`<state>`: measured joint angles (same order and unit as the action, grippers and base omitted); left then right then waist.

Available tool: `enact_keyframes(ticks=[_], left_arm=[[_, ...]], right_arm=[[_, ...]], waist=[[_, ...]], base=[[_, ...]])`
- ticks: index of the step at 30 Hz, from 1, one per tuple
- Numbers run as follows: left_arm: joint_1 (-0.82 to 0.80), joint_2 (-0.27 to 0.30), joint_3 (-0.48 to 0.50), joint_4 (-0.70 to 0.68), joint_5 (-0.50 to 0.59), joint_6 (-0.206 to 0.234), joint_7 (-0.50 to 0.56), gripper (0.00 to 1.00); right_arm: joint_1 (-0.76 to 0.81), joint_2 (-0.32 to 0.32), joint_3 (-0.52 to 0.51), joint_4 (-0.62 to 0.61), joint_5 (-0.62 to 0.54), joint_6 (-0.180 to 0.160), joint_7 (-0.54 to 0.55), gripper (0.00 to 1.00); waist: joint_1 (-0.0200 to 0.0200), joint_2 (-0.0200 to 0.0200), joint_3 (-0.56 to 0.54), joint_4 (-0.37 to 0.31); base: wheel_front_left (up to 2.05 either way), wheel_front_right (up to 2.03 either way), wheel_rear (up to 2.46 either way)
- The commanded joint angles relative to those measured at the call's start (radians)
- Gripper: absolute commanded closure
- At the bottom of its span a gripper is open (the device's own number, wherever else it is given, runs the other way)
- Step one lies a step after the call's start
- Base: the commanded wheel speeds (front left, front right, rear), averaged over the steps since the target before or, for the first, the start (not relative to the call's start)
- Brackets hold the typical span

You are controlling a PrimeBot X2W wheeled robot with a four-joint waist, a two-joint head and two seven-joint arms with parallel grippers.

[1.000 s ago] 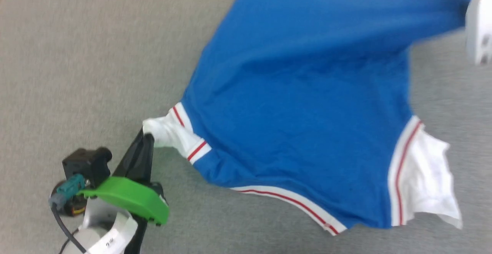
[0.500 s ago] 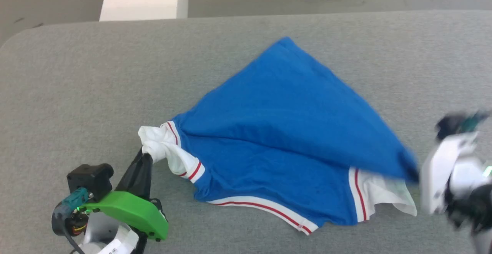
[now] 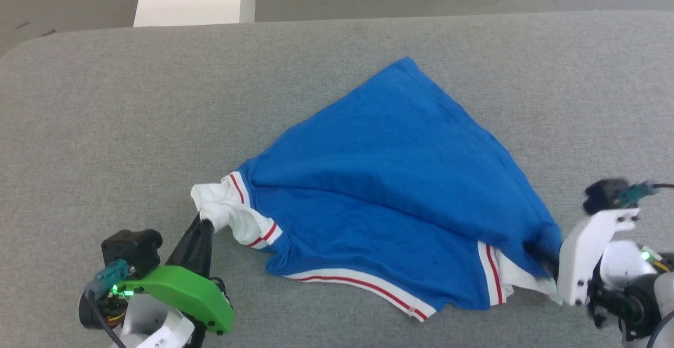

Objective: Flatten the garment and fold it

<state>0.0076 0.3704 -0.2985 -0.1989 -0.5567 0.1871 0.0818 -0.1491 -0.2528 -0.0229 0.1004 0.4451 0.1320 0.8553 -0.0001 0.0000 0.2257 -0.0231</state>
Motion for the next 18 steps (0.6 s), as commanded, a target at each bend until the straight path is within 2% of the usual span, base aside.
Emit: enact_keyframes(ticks=[1, 9, 18], left_arm=[[-0.011, -0.004, 0.002, 0.003, -0.013, -0.002, -0.007, 1.00], [-0.007, -0.003, 0.002, 0.004, -0.016, 0.001, -0.012, 1.00], [-0.037, 0.000, -0.008, -0.016, -0.009, -0.006, -0.015, 1.00]], right_arm=[[-0.022, 0.011, -0.018, -0.024, 0.010, -0.001, -0.039, 0.00], [-0.076, 0.030, -0.107, -0.148, -0.040, -0.001, -0.243, 0.00], [-0.227, 0.052, -0.057, -0.094, -0.087, -0.001, -0.378, 0.00]], waist=[[0.0001, 0.0000, -0.005, -0.003], [0.0001, 0.0000, -0.019, -0.011], [0.0001, 0.0000, 0.038, 0.021]], base=[[0.00, 0.00, 0.00], [0.00, 0.00, 0.00], [0.00, 0.00, 0.00]])
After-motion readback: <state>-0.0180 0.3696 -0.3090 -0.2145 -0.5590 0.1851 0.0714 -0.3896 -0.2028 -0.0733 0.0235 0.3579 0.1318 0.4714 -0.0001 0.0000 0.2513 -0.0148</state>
